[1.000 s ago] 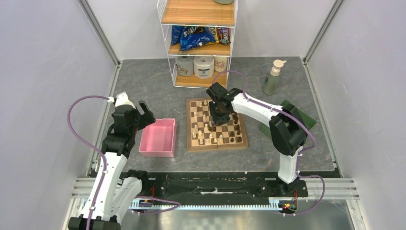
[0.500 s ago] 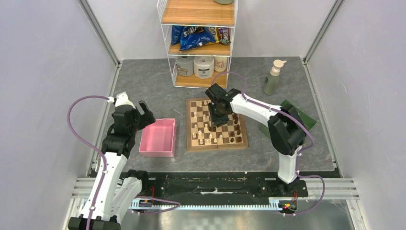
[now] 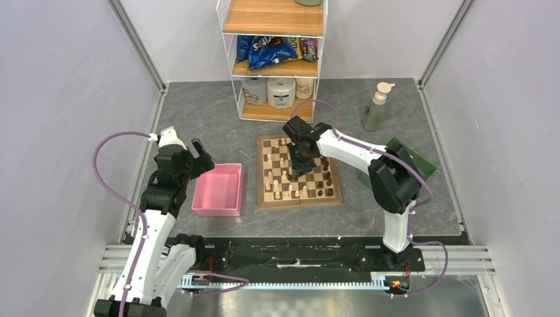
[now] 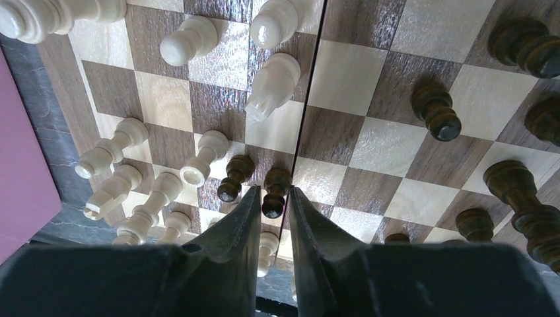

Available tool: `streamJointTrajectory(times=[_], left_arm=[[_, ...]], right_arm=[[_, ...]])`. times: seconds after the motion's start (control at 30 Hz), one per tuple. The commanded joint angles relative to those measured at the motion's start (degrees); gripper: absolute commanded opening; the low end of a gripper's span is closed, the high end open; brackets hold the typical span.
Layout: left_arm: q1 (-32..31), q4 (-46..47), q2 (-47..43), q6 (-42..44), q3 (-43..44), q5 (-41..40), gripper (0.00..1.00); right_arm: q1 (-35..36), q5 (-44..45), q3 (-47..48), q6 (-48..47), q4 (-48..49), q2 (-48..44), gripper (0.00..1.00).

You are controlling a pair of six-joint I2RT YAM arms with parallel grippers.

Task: Set up the chess pieces on the board

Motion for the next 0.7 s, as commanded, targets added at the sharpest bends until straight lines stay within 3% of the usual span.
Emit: streamJointTrajectory(times=[0.0, 0.2, 0.37, 0.67], left_arm=[[0.0, 1.7, -0.5, -1.4, 0.9, 0.2, 0.99], [0.0, 1.7, -0.5, -1.4, 0.9, 0.3, 0.99], [0.0, 1.7, -0.8, -1.4, 0.8, 0.2, 0.99], [0.0, 1.7, -0.7, -1.4, 0.9, 0.6, 0.99]], right_arm=[[0.3, 0.2, 0.7, -0.2, -0.3, -0.3, 0.27], [0.3, 1.3, -0.2, 0.1, -0.5, -2.2, 0.19], [-0.1, 7.8, -3.3, 1.0, -0.2, -6.5, 0.18], [-3.3, 8.9, -9.7, 2.4, 1.3, -10.6, 0.18]])
